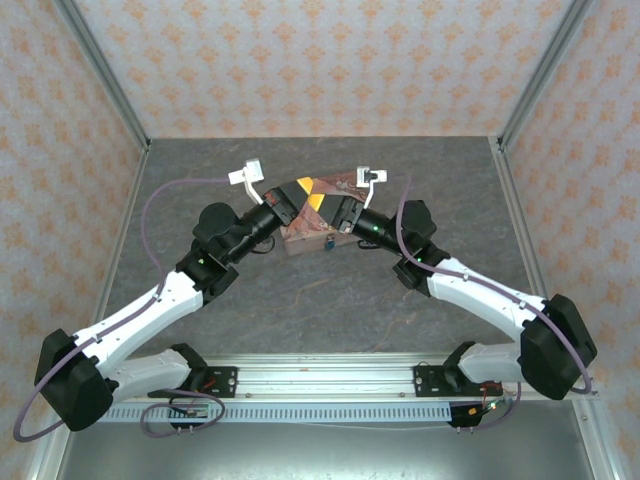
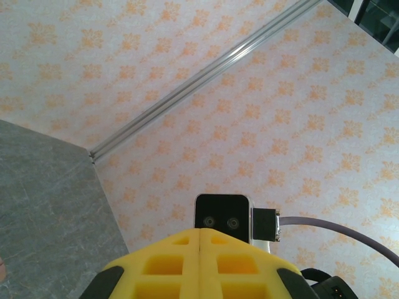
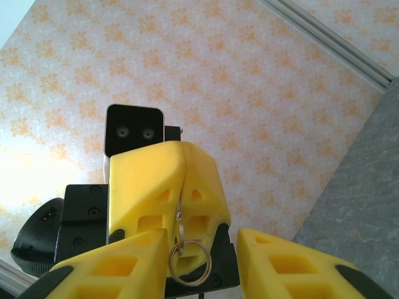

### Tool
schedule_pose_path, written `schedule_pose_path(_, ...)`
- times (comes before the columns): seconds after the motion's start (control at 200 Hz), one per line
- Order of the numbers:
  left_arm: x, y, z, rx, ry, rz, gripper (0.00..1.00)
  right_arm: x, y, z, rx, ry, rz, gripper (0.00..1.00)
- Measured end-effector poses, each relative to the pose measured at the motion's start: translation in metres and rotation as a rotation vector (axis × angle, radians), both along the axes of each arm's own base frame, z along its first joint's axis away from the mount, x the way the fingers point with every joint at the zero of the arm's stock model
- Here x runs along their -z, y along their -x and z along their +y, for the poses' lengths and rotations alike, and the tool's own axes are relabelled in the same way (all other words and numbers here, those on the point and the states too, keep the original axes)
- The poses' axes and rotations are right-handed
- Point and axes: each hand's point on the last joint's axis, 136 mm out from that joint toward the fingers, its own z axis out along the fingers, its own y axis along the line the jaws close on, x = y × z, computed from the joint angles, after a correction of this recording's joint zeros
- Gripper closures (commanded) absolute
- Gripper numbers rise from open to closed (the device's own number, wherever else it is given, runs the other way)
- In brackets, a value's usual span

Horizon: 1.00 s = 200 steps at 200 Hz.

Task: Unlock the padlock with the key

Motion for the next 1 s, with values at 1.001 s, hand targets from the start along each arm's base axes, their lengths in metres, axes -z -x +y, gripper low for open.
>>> schedule_pose_path(1.001,0.011,0.002,0.002,-0.015,-0.075,0.008,0.76,0.006,-0.002,-0.002,0.038,0.073,-0.002,1.00)
